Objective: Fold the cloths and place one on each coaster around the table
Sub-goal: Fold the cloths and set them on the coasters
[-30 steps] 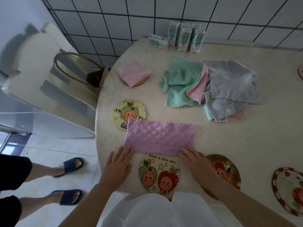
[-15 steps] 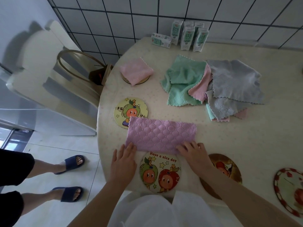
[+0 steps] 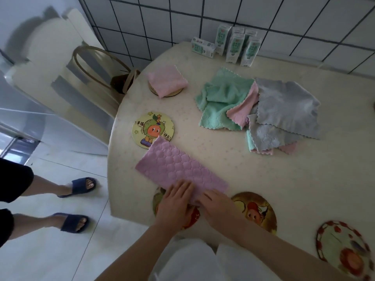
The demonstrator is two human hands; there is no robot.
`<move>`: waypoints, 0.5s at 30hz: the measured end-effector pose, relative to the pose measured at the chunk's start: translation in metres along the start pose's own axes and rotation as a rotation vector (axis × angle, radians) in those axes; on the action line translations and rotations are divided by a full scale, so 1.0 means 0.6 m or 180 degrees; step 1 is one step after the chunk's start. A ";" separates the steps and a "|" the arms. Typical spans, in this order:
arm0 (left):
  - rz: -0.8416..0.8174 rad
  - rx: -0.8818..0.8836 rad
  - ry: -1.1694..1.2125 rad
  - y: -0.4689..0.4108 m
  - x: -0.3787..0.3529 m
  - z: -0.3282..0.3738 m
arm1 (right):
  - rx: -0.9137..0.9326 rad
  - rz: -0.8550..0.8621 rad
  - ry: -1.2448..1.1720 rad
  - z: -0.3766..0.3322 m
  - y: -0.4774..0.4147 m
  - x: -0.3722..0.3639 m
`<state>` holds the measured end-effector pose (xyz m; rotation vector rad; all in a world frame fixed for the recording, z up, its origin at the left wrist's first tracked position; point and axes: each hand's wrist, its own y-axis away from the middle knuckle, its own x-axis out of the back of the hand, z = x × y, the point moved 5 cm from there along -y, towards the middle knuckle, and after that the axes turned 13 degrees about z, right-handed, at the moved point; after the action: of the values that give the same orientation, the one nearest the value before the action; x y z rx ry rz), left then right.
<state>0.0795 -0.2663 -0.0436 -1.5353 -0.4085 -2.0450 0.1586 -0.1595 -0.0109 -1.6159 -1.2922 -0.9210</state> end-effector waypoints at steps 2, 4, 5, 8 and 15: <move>0.0036 0.0117 0.0017 0.012 -0.007 0.017 | 0.0147 -0.0121 -0.0397 -0.014 0.004 0.010; 0.0155 0.0118 0.0039 0.023 -0.008 0.029 | 0.0301 -0.0375 -0.0770 -0.020 0.008 0.018; 0.0231 0.0088 0.0030 0.029 -0.006 0.032 | 0.0314 -0.0518 -0.0852 -0.013 0.011 0.020; 0.0331 -0.0022 0.0053 0.052 -0.009 0.034 | 0.0651 -0.0454 -0.0571 0.014 0.002 0.037; -0.0126 -0.0187 0.0159 0.091 -0.015 0.035 | 0.1620 -0.1140 0.0292 0.088 -0.028 -0.010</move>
<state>0.1296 -0.2968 -0.0501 -1.5180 -0.3656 -2.1388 0.1427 -0.1109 -0.0331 -0.9586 -1.6230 -0.7774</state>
